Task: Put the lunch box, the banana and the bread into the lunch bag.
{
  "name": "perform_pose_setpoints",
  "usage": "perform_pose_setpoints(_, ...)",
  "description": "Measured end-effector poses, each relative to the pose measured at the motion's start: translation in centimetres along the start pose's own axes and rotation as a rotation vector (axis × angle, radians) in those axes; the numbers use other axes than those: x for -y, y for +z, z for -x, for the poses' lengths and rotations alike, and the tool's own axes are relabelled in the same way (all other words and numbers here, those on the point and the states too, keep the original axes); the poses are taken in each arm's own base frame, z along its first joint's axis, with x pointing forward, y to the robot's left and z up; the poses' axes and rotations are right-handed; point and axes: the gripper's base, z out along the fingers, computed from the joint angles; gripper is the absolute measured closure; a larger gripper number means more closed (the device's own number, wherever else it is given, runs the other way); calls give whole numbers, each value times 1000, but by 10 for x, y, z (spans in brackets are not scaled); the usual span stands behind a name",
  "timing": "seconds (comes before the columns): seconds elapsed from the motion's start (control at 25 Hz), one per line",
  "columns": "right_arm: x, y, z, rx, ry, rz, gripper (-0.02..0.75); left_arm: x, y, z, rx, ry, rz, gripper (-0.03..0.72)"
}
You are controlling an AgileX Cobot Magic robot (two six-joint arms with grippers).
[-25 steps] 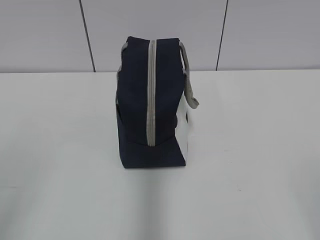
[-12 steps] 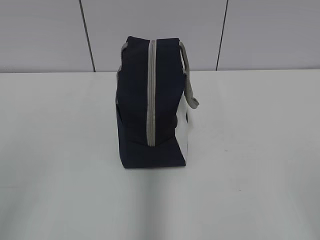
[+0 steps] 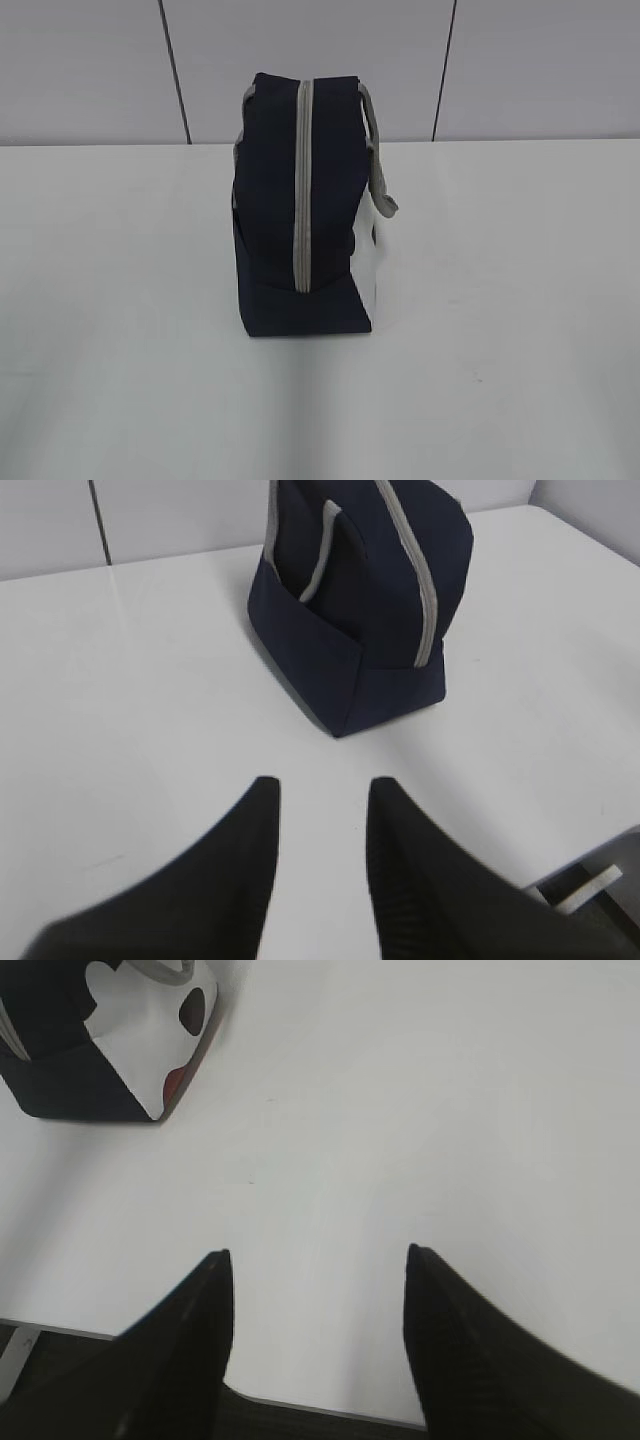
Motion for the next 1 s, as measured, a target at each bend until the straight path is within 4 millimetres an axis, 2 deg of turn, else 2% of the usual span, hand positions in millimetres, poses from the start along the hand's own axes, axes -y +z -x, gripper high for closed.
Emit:
perform_pose_setpoints(0.4, 0, 0, 0, 0, 1, -2, 332, 5, -15, -5, 121, -18, 164, 453)
perform_pose_setpoints(0.76, 0, 0, 0, 0, 0, -3, 332, 5, -16, -6, 106, -18, 160, 453)
perform_pose_setpoints(1.0, 0, 0, 0, 0, 0, -3, 332, 5, -24, -10, 13, -1, 204, 453)
